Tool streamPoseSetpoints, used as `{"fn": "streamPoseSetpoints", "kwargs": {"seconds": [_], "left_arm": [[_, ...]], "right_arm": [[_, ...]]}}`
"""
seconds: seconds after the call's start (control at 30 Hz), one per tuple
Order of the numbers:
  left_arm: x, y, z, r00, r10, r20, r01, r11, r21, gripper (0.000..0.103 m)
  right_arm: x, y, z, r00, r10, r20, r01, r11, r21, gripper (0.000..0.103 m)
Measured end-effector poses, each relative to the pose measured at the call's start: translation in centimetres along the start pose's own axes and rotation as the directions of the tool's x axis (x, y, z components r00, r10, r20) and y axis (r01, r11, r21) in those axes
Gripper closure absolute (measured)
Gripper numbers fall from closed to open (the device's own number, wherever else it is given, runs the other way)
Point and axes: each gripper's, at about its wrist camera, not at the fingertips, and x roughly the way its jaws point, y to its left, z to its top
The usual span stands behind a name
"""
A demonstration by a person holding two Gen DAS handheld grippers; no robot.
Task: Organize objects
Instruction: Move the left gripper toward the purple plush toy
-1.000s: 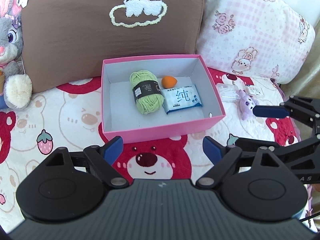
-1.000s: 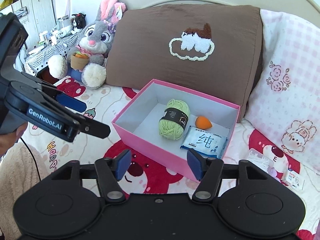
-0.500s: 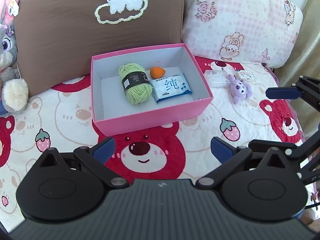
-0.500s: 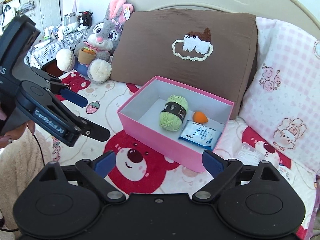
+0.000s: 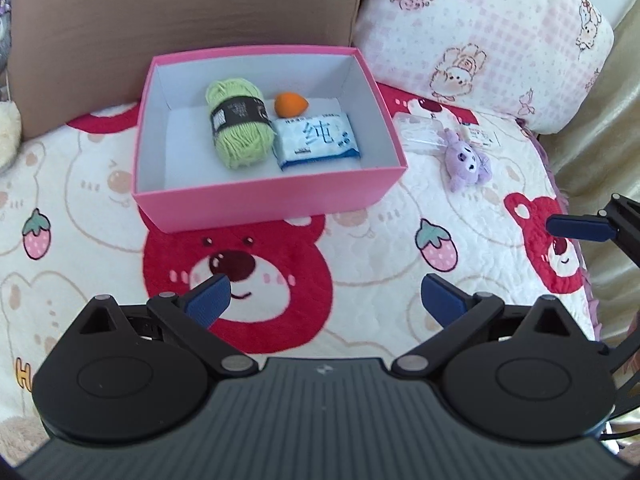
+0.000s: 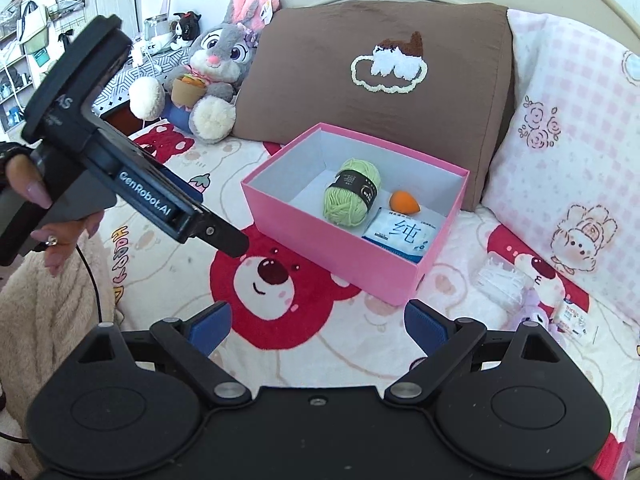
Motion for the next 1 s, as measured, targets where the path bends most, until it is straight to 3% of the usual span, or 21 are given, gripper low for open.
{"fn": "streamPoseSetpoints", "kwargs": {"seconds": [0.23,0.53,0.67,0.77,1.0], "left_arm": [[1.5,-3.2,0.0,0.999,-0.03,-0.038,0.032,0.998,0.058,0.0],[3.5,-8.6,1.1,0.998,-0.065,-0.015,0.066,0.989,0.132,0.0],[3.9,-10.6,2.1,0.993,-0.114,0.025,0.111,0.988,0.111,0.001],[4.3,-12.8,2.3,0.992,-0.108,0.07,0.097,0.984,0.151,0.0],[7.0,-16.0,3.5,0.988,-0.134,0.072,0.119,0.975,0.186,0.0]], "right_arm": [[-0.8,-1.4,-2.2,1.0,-0.004,0.001,0.004,1.0,0.002,0.008],[-2.1,-3.8,-4.6,0.995,-0.073,0.061,0.072,0.997,0.02,0.008],[-2.0,-4.7,-5.7,0.982,-0.161,0.097,0.163,0.987,-0.016,0.008],[-2.1,-5.9,-6.1,0.975,-0.188,0.117,0.187,0.982,0.014,0.008],[-2.2,-7.4,-6.8,0.955,-0.247,0.162,0.247,0.969,0.02,0.008]]}}
